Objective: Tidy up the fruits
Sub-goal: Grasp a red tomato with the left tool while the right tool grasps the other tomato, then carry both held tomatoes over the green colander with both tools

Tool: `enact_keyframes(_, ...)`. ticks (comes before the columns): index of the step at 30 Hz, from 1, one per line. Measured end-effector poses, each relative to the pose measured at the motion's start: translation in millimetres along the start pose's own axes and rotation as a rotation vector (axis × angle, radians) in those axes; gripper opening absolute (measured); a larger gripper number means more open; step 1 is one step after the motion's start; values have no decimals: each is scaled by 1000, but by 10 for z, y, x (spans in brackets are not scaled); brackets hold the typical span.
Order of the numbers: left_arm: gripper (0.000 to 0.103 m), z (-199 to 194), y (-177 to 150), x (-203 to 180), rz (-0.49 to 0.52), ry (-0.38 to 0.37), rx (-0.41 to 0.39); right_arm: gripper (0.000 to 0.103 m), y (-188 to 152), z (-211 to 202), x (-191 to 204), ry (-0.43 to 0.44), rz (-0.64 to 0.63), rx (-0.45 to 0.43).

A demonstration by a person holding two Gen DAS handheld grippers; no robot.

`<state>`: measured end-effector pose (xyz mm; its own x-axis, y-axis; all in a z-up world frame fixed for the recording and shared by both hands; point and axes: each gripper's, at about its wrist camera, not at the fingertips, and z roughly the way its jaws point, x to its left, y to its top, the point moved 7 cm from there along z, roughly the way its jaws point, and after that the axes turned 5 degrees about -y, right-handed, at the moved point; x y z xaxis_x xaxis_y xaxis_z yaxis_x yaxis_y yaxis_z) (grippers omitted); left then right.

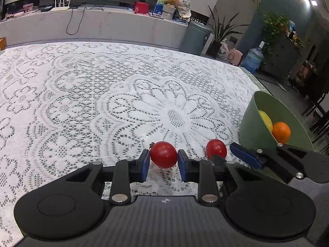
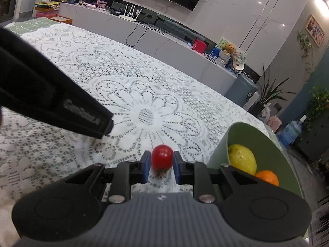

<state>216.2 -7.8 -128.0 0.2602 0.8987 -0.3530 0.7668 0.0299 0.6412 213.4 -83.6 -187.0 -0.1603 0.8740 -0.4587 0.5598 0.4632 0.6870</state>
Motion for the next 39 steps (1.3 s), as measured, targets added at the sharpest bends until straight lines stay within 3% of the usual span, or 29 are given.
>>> enact_keyframes(6,32,4,1,-34,48,22,-5,19,14,140,-5,-28,20,28)
enact_keyframes(10,32,31,-10,-14,31,19,6,25,15,176,9,-15,31,34)
enact_keyframes(24,32,51,-4,8,13,12,7,25,-11,263,32,14,65,51)
enact_keyframes(39,32,-280,31,-70,-15,-6,-80,24,87,-291,-123,48,122,-103)
